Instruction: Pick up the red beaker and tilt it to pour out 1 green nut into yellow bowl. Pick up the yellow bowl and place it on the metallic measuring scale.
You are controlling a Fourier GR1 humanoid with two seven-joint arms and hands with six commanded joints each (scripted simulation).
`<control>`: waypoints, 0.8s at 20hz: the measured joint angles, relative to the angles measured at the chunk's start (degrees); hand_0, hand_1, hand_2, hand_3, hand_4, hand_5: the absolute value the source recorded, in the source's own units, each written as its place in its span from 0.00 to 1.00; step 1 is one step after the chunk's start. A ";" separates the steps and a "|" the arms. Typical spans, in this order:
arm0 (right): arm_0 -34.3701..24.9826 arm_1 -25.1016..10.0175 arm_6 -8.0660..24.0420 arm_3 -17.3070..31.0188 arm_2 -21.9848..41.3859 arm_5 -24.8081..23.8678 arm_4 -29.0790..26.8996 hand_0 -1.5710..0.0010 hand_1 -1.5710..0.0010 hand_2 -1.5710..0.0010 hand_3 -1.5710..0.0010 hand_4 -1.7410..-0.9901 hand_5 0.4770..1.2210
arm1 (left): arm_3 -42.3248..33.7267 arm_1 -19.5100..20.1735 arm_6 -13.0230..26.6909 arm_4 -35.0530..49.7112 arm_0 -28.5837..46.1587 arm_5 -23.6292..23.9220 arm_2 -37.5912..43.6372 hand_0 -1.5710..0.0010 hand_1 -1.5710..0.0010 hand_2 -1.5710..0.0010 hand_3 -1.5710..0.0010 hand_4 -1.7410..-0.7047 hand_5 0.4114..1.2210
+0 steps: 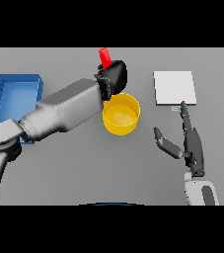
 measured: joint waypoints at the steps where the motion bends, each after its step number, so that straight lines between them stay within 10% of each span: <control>1: -0.09 0.10 0.46 0.28 -0.08 -0.12 0.00 1.00 1.00 1.00 1.00 0.71 0.15 | 1.00 -0.66 -0.15 0.25 -0.71 -0.23 -0.07 0.00 0.00 0.00 0.00 0.01 1.00; 5: -0.24 -0.11 -0.36 0.40 -0.21 0.14 -0.35 1.00 1.00 1.00 1.00 0.72 0.15 | 3.61 1.88 -2.06 2.55 -7.30 1.61 2.72 0.00 0.00 0.11 0.04 0.06 1.00; 7: -0.14 0.11 -0.91 0.54 0.07 -0.11 0.08 1.00 1.00 1.00 1.00 0.74 0.16 | 5.14 3.78 -1.89 4.27 -10.15 2.96 4.99 0.00 0.00 0.07 0.34 0.04 1.00; 12: -1.05 0.75 -1.02 0.74 -0.36 1.58 -2.93 1.00 1.00 1.00 1.00 0.73 0.16 | 13.67 6.77 0.09 11.41 -17.01 4.11 13.22 0.00 0.00 0.02 0.11 0.02 1.00; 16: -1.32 -0.19 -0.72 0.75 -0.99 2.56 -4.14 1.00 1.00 1.00 1.00 0.69 0.15 | 23.07 11.07 6.54 23.97 -16.56 5.93 25.39 0.00 0.00 0.01 0.13 0.01 1.00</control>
